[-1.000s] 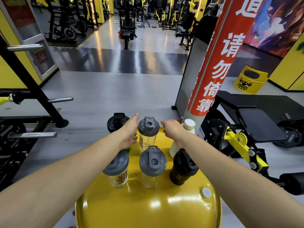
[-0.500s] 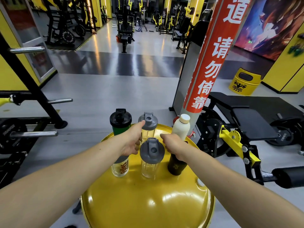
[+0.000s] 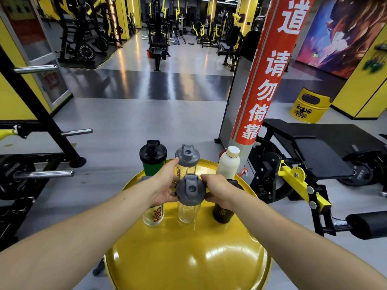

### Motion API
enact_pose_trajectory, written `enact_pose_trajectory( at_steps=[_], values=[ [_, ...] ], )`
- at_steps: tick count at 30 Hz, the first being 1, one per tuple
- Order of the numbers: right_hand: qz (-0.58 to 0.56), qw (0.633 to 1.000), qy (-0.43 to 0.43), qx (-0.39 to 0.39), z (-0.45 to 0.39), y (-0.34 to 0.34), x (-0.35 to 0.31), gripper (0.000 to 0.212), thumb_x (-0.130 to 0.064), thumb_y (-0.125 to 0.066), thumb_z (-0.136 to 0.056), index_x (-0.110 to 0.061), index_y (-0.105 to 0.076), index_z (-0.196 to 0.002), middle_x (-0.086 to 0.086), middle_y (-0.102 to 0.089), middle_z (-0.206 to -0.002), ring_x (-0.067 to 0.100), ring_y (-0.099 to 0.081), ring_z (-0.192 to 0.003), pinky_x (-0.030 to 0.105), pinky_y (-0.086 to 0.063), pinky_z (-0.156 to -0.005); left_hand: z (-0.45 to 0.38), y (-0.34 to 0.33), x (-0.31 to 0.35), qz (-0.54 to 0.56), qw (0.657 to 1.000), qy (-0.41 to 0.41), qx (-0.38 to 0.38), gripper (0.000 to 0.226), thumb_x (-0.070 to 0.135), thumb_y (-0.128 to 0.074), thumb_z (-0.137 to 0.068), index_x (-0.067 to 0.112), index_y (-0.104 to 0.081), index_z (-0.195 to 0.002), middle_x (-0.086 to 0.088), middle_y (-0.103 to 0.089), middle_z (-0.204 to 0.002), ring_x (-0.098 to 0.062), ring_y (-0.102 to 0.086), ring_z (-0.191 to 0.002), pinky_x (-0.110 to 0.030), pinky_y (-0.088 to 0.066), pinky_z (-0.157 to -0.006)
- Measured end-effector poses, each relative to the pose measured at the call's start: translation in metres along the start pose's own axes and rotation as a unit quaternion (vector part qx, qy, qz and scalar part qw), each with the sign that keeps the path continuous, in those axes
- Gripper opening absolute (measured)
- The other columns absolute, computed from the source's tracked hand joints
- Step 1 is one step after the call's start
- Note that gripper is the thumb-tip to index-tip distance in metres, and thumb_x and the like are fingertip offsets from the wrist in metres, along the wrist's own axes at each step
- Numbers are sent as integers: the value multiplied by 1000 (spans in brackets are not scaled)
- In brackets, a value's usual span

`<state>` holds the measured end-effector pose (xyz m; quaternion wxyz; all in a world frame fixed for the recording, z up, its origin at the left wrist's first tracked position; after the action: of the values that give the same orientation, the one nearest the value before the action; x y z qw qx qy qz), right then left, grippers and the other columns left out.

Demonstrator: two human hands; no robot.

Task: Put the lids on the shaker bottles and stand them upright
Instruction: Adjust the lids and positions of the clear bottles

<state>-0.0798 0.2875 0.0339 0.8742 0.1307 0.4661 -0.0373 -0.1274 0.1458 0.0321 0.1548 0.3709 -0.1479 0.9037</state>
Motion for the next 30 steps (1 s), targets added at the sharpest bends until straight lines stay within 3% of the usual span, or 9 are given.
enact_pose_trajectory(
  at_steps=[3,10,16,20,24,27,28,30],
  values=[
    [11,1000,0,3,-2,-1,-2,22,-24,-41,-104,-18,-57,-90,11,-65,-106,25,-63,-102,43,-51,-100,3,-1,2,3,1000,-5,12,91,68,-36,-93,-3,-29,-150,-22,-37,-154,-39,-42,-136,-45,-43,-96],
    [9,1000,-3,-10,-7,-2,0,23,-29,-41,-104,-15,-59,-107,2,-65,-98,16,-61,-90,30,-53,-78,3,1,4,-16,999,-9,29,89,67,-35,-94,-1,-30,-150,-20,-39,-153,-38,-44,-134,-41,-44,-87],
    [38,999,-1,-9,-6,-2,2,27,-28,-41,-104,-11,-59,-117,10,-64,-115,23,-60,-108,40,-53,-100,0,1,3,-24,999,-17,34,87,67,-38,-93,4,-28,-152,-16,-37,-155,-34,-47,-129,-42,-45,-87],
    [50,999,4,5,-6,2,-4,26,-28,-42,-105,-12,-56,-120,15,-58,-135,29,-53,-126,42,-45,-107,1,-1,14,-61,993,-74,68,76,59,-38,-98,10,-25,-155,-13,-28,-161,-30,-31,-145,-44,-30,-114],
    [41,998,8,36,-14,15,-11,48,-34,-47,-102,-9,-47,-143,9,-49,-149,29,-46,-135,43,-39,-114,3,-7,34,-106,982,-140,77,70,56,-36,-100,15,-26,-155,-12,-29,-161,-29,-26,-148,-45,-22,-120],
    [35,998,27,52,-15,30,-20,31,-31,-53,-98,-10,-57,-120,14,-58,-138,32,-54,-127,47,-42,-112,3,-18,44,-114,979,-156,68,55,49,-42,-99,12,-50,-139,-12,-48,-146,-29,-43,-134,-42,-32,-114],
    [36,997,39,54,-13,36,-24,26,-27,-54,-97,-9,-59,-114,19,-60,-135,36,-55,-126,50,-42,-111,2,-22,47,-120,977,-161,70,43,46,-47,-98,14,-58,-125,-11,-55,-134,-27,-51,-122,-40,-39,-107],
    [36,996,65,55,-7,50,-32,31,-15,-54,-95,2,-62,-118,28,-58,-135,45,-52,-128,55,-40,-112,0,-35,50,-143,974,-166,64,22,37,-52,-94,17,-58,-101,-8,-58,-108,-22,-53,-97,-36,-43,-87]
  ],
)
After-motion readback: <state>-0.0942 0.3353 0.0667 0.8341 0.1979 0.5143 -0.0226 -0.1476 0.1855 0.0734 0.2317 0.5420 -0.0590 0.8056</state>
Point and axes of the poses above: each hand's wrist, its own z-axis away from the middle knuckle, its own y-axis out of the back of the hand, x = y × z, the point moved 6 cm from there along -z, towards the middle knuckle
